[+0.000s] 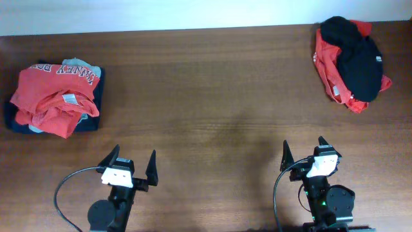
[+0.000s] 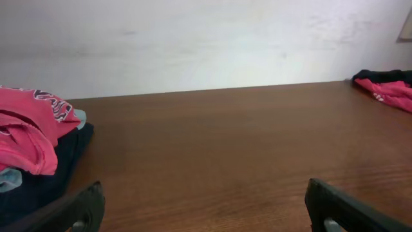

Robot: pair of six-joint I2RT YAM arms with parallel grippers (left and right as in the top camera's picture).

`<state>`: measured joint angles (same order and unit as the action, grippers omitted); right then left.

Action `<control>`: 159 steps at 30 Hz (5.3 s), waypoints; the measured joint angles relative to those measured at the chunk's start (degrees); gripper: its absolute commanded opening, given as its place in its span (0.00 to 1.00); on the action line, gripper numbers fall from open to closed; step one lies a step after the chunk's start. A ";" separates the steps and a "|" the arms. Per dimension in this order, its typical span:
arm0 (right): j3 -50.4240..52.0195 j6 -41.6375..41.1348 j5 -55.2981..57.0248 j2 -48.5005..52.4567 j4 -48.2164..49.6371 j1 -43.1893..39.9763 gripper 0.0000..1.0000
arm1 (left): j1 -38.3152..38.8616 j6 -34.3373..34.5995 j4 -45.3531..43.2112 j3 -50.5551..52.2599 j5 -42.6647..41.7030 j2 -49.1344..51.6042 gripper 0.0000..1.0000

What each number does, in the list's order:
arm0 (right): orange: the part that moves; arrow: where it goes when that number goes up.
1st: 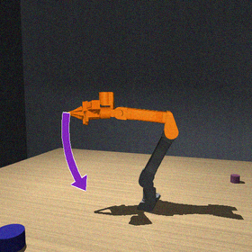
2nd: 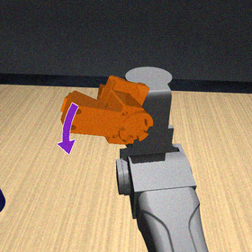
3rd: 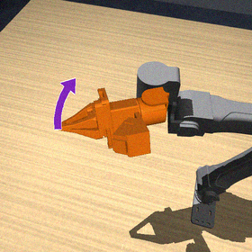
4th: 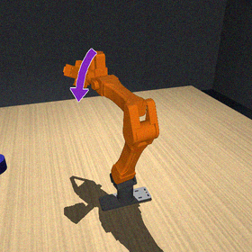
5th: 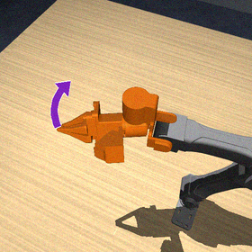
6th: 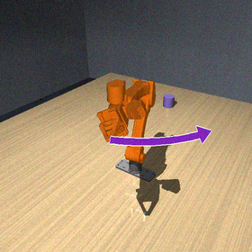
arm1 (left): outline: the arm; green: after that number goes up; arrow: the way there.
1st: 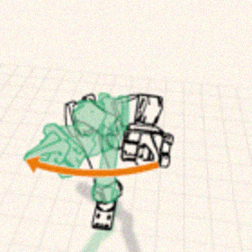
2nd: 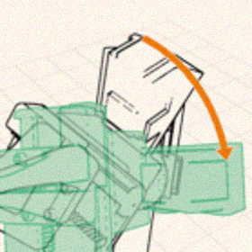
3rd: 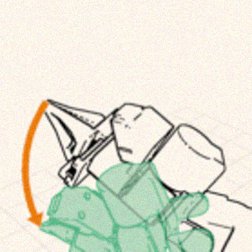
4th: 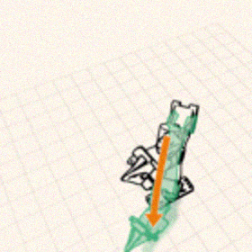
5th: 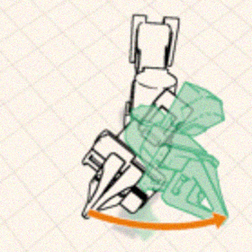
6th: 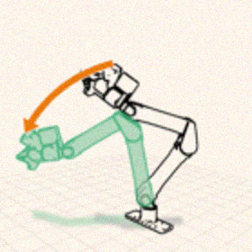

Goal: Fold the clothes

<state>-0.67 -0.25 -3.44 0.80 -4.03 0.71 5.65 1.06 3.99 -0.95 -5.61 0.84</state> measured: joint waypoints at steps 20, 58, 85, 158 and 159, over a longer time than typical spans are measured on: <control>0.00 0.00 0.00 0.00 0.00 0.00 0.99 | 0.00 0.00 -0.04 0.00 -1.51 0.00 0.99; -29.90 -14.21 -7.45 28.65 -3.19 0.00 0.99 | 0.00 0.70 8.61 -25.55 -14.82 32.15 0.99; -76.67 -18.03 4.15 68.46 -25.40 -1.27 0.99 | 0.35 -5.88 43.19 -82.49 -35.39 82.68 0.99; -94.90 -20.26 -9.07 98.82 -21.33 -31.36 0.04 | 11.19 -7.26 37.79 -84.15 -22.49 96.78 0.99; -96.06 -20.06 -9.97 97.48 -22.29 -31.30 0.04 | 10.86 -7.15 37.79 -84.94 -22.45 96.76 0.99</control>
<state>-96.73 -20.32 -13.41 98.28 -26.33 -30.59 16.51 -6.09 41.78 -85.89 -28.05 97.60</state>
